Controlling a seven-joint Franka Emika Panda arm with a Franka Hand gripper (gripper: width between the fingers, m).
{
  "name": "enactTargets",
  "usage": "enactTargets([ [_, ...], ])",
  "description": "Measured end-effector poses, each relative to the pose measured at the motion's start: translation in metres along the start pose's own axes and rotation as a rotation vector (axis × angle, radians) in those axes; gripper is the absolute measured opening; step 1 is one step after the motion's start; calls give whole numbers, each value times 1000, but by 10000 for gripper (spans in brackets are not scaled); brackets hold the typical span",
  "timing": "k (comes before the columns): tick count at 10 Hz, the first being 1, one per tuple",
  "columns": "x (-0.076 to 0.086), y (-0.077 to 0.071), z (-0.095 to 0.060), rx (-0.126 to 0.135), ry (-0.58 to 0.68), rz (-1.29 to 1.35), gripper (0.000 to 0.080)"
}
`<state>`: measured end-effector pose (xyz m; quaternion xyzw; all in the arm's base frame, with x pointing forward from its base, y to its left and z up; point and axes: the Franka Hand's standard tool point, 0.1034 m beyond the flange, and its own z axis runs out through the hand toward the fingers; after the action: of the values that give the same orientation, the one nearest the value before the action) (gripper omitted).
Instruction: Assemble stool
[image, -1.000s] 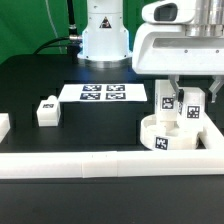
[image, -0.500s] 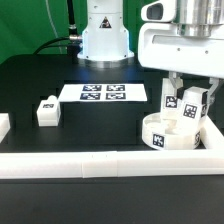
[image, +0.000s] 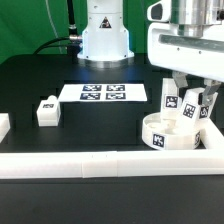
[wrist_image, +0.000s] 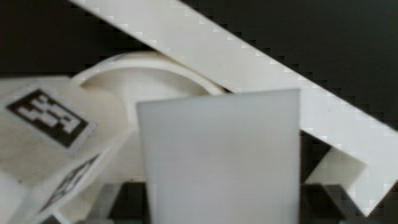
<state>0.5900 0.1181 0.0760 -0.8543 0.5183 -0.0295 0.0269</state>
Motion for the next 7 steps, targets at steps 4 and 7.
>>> enactTargets([
  [4, 2, 1, 1, 71, -69, 500, 340],
  [7, 2, 1, 1, 68, -78, 662, 340],
])
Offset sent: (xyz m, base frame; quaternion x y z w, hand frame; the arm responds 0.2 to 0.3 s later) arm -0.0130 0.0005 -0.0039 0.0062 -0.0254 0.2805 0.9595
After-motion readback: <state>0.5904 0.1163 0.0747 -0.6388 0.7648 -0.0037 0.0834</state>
